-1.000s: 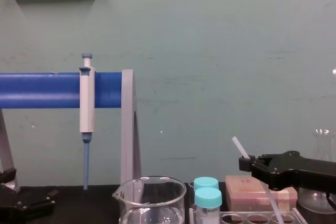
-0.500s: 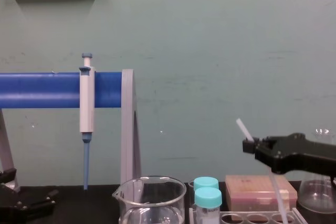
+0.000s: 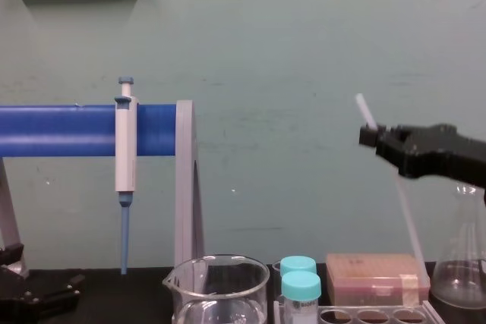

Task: Pick up the stirring rod with one hand, then place it down.

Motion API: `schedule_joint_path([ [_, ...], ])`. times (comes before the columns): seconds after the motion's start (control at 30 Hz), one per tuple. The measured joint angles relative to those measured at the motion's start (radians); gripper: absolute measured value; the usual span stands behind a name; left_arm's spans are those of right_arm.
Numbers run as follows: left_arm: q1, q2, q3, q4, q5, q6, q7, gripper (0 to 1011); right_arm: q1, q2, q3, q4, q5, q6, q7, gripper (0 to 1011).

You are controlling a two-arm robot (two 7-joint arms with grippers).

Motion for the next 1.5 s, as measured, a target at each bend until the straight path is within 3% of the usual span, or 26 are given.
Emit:
schedule_joint_path([
  [0.17, 0.0, 0.0, 0.0, 0.0, 0.0, 0.0, 0.0, 1000, -0.015, -0.003, 0.018, -0.031, 0.015, -0.02, -0.008, 72],
  [0.37, 0.0, 0.0, 0.0, 0.0, 0.0, 0.0, 0.0, 1000, -0.053, -0.016, 0.04, -0.044, -0.001, -0.113, -0.037, 72],
  [0.67, 0.0, 0.0, 0.0, 0.0, 0.0, 0.0, 0.0, 1000, -0.133, -0.057, 0.094, -0.044, -0.065, -0.299, -0.107, 72],
  [0.77, 0.0, 0.0, 0.0, 0.0, 0.0, 0.0, 0.0, 1000, -0.149, -0.066, 0.106, -0.046, -0.07, -0.324, -0.118, 72],
  [1.0, 0.0, 0.0, 0.0, 0.0, 0.0, 0.0, 0.0, 1000, -0.19, -0.088, 0.136, -0.066, -0.062, -0.341, -0.133, 72],
  [1.37, 0.0, 0.0, 0.0, 0.0, 0.0, 0.0, 0.0, 1000, -0.225, -0.108, 0.168, -0.101, -0.058, -0.277, -0.154, 72],
  [1.5, 0.0, 0.0, 0.0, 0.0, 0.0, 0.0, 0.0, 1000, -0.225, -0.108, 0.168, -0.101, -0.059, -0.277, -0.154, 72],
])
